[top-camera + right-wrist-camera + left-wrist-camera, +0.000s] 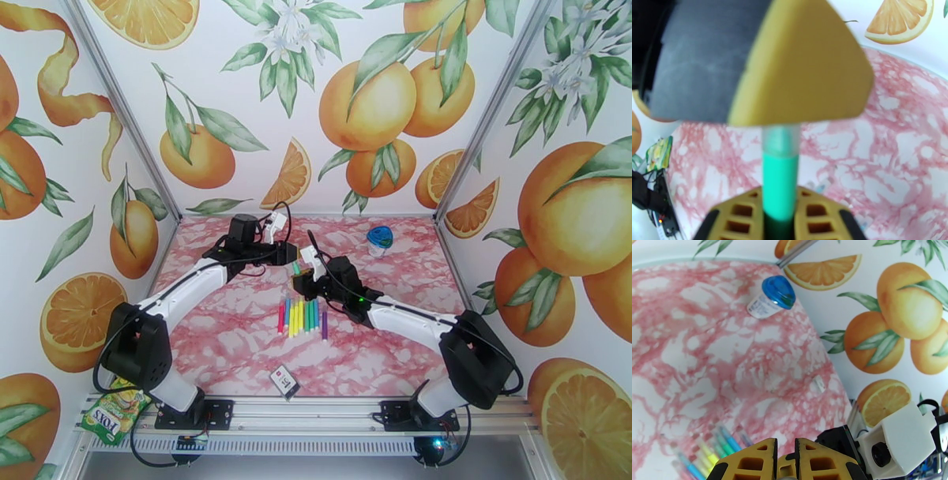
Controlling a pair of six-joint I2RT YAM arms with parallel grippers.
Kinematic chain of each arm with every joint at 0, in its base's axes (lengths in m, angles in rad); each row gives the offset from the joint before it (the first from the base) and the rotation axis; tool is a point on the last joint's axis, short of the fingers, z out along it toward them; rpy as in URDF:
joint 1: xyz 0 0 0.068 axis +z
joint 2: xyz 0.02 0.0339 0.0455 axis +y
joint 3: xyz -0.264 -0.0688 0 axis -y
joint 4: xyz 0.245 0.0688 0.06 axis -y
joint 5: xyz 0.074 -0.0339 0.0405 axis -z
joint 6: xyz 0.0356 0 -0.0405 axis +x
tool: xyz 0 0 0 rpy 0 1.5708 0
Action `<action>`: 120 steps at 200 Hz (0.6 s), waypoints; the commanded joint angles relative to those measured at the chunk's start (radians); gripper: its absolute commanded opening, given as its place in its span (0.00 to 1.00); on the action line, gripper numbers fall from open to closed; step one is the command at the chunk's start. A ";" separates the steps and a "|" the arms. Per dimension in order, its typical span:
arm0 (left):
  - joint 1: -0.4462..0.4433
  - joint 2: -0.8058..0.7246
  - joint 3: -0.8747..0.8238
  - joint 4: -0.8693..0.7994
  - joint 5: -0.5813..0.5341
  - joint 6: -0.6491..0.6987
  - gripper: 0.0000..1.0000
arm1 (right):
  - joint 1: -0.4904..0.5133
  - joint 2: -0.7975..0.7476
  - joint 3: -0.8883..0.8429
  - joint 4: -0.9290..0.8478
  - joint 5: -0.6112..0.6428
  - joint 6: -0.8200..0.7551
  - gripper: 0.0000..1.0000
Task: Open the pen caps
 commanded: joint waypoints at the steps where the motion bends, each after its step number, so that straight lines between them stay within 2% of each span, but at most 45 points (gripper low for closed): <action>1: 0.069 0.021 0.069 0.051 -0.259 -0.013 0.00 | 0.023 -0.004 -0.043 -0.029 -0.054 -0.048 0.01; 88: 0.103 0.028 0.079 0.075 -0.345 -0.071 0.00 | 0.022 -0.003 -0.097 -0.012 -0.052 -0.051 0.00; 120: 0.124 0.050 0.080 0.106 -0.338 -0.124 0.00 | 0.022 -0.015 -0.126 0.001 -0.049 -0.058 0.00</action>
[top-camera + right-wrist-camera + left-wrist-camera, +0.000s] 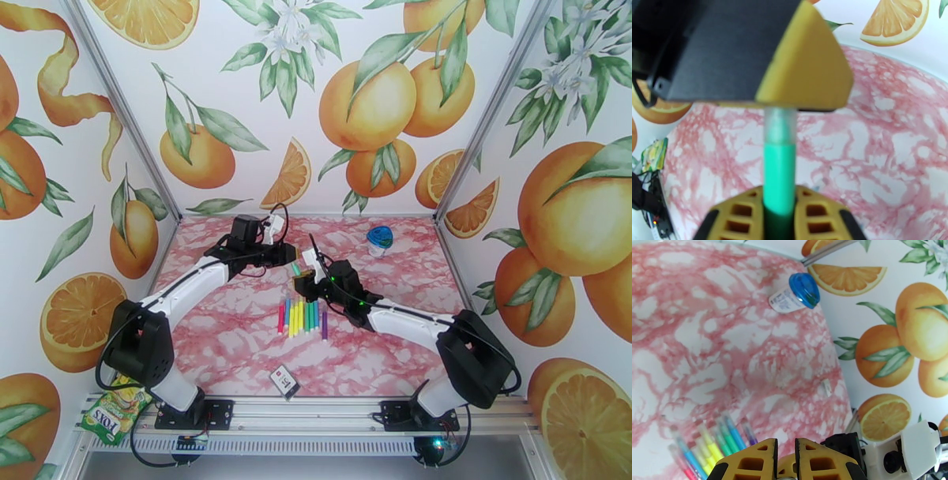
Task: Open the pen caps
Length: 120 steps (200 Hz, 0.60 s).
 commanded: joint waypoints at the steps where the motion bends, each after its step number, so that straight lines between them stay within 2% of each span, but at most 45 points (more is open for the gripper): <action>1: 0.125 0.030 0.067 0.164 -0.272 -0.028 0.00 | 0.022 -0.018 -0.065 -0.087 -0.073 -0.049 0.00; 82: 0.152 0.070 0.102 0.173 -0.278 -0.077 0.00 | 0.022 -0.057 -0.127 -0.064 -0.056 -0.057 0.00; 101: 0.153 0.081 0.132 0.118 -0.275 -0.021 0.00 | 0.020 -0.072 -0.130 -0.070 -0.034 -0.046 0.00; 120: 0.153 0.075 0.166 -0.017 -0.329 0.089 0.00 | 0.018 -0.087 -0.116 -0.085 0.010 -0.031 0.00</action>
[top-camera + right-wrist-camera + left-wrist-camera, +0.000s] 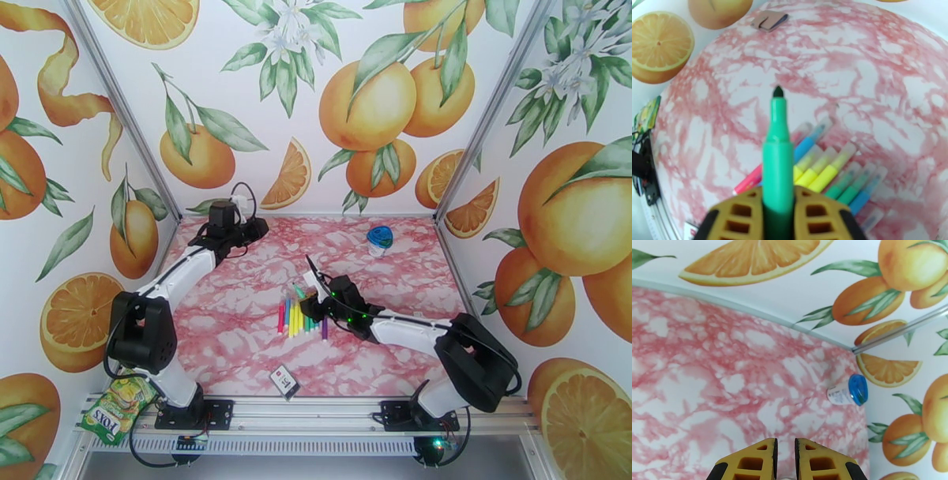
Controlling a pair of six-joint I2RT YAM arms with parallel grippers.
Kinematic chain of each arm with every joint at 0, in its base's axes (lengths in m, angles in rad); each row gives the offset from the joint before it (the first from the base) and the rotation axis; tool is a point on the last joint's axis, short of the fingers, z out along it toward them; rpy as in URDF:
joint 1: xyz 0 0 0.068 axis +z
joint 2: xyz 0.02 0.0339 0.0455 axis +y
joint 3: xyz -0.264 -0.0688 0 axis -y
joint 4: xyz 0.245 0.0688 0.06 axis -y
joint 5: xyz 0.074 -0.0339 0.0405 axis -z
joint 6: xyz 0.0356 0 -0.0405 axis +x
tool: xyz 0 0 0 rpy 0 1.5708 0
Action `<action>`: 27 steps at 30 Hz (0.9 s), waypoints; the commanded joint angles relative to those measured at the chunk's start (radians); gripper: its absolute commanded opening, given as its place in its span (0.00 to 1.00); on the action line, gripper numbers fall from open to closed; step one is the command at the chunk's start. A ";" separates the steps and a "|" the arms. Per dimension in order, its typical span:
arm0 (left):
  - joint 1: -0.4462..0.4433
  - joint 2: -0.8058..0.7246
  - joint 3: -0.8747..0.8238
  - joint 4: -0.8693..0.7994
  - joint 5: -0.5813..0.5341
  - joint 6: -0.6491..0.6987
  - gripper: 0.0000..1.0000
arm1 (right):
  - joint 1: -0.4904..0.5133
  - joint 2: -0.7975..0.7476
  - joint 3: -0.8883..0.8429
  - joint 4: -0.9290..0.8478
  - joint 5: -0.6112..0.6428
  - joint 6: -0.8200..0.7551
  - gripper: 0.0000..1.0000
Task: Open the pen caps
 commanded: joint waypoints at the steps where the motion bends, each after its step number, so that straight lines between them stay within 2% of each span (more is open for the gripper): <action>1: -0.006 0.001 0.068 -0.128 -0.067 0.129 0.00 | -0.001 -0.042 0.012 -0.009 0.042 0.005 0.00; 5: -0.006 -0.030 0.069 -0.265 -0.146 0.263 0.00 | -0.025 -0.029 0.079 -0.095 0.110 0.013 0.00; 14: -0.006 -0.008 0.078 -0.462 -0.226 0.450 0.00 | -0.121 0.055 0.263 -0.339 0.184 -0.039 0.00; 22: -0.006 0.031 0.075 -0.575 -0.369 0.542 0.00 | -0.220 0.127 0.358 -0.496 0.268 -0.070 0.00; 27: -0.006 0.067 0.070 -0.589 -0.386 0.554 0.00 | -0.273 0.156 0.378 -0.542 0.313 -0.070 0.00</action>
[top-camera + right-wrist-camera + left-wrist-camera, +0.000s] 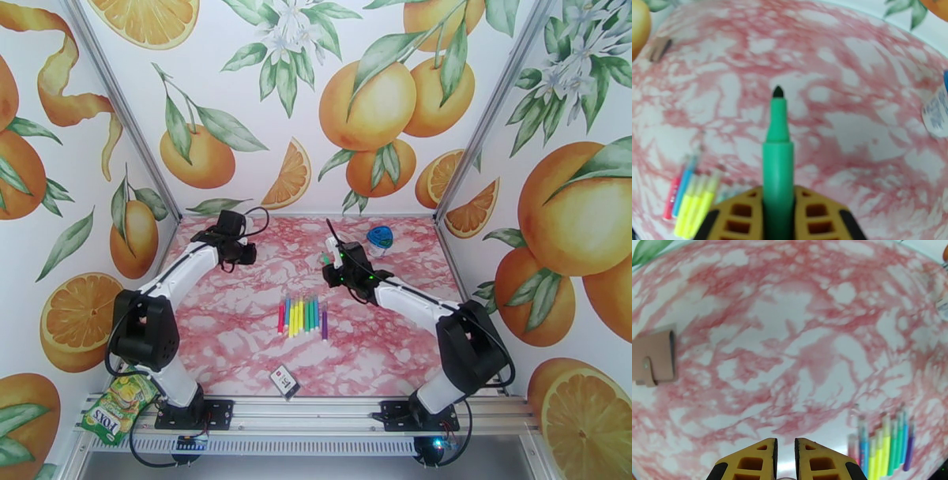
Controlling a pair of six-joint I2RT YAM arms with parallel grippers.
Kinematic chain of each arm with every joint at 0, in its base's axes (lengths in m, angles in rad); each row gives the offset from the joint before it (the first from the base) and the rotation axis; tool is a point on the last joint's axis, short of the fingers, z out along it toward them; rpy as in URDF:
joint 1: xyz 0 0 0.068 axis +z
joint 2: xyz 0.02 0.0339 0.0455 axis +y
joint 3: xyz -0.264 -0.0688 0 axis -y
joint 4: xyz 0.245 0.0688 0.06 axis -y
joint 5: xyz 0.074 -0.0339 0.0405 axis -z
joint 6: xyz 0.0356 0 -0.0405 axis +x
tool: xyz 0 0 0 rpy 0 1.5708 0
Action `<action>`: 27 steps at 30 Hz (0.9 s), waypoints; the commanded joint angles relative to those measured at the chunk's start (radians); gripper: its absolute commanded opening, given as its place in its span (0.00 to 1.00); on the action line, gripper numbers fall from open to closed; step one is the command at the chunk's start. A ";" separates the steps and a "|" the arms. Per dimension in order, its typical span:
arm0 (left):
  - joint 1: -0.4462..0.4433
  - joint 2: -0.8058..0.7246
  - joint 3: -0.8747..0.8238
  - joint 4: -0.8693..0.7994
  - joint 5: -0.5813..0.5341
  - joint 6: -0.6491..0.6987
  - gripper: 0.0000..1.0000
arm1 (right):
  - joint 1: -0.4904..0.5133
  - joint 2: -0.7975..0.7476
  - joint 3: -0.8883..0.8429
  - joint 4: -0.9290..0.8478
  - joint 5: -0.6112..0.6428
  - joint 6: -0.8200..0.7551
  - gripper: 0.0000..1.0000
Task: Open the pen caps
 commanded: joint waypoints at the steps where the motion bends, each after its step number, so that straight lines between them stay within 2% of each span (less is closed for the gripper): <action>1: 0.002 0.040 0.027 -0.048 -0.043 0.038 0.00 | -0.032 0.026 0.039 -0.077 0.062 -0.015 0.00; 10: 0.005 0.129 0.036 -0.081 -0.089 0.044 0.00 | -0.135 0.092 0.069 -0.140 0.106 -0.004 0.00; 27: 0.015 0.249 0.035 -0.100 -0.100 0.035 0.00 | -0.214 0.192 0.120 -0.296 0.133 0.027 0.05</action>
